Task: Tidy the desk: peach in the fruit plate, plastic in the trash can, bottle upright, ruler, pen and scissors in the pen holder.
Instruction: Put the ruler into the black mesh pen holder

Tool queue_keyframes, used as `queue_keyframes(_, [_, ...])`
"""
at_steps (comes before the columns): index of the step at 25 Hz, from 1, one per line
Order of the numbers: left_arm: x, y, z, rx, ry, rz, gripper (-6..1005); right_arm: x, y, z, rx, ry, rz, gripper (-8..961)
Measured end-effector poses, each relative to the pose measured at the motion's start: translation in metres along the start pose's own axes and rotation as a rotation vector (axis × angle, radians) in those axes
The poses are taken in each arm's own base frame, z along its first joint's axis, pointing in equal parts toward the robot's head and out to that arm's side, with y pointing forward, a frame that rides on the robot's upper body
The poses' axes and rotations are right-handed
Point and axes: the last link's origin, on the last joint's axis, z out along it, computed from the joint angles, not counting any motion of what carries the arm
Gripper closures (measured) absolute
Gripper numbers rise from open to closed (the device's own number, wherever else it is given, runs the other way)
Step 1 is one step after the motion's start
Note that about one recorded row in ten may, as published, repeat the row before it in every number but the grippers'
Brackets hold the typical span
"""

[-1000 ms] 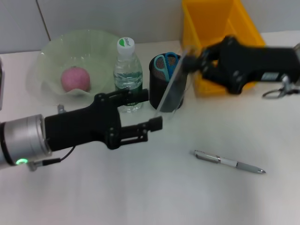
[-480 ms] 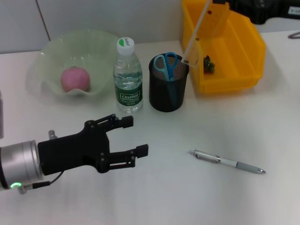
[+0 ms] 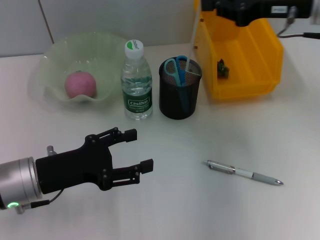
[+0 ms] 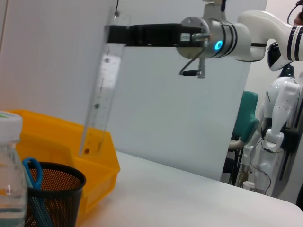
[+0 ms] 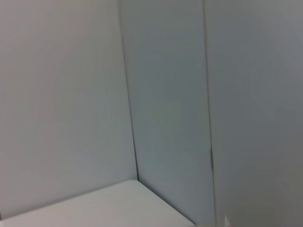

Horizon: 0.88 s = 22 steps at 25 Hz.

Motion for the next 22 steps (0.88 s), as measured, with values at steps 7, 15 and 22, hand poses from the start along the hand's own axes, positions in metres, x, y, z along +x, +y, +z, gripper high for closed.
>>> queue_keyframes(7, [-0.001, 0.001, 0.0, -0.001, -0.001, -0.003, 135, 0.003, 0.004, 0.03, 0.006, 0.061, -0.024, 943])
queue_keyframes(15, [-0.002, 0.001, 0.0, -0.001, -0.005, -0.005, 135, 0.004, 0.005, 0.051, 0.021, 0.095, -0.036, 942])
queue_keyframes(22, [-0.002, 0.0, -0.002, 0.007, -0.002, -0.021, 136, 0.004, 0.005, 0.059, 0.034, 0.113, -0.061, 942])
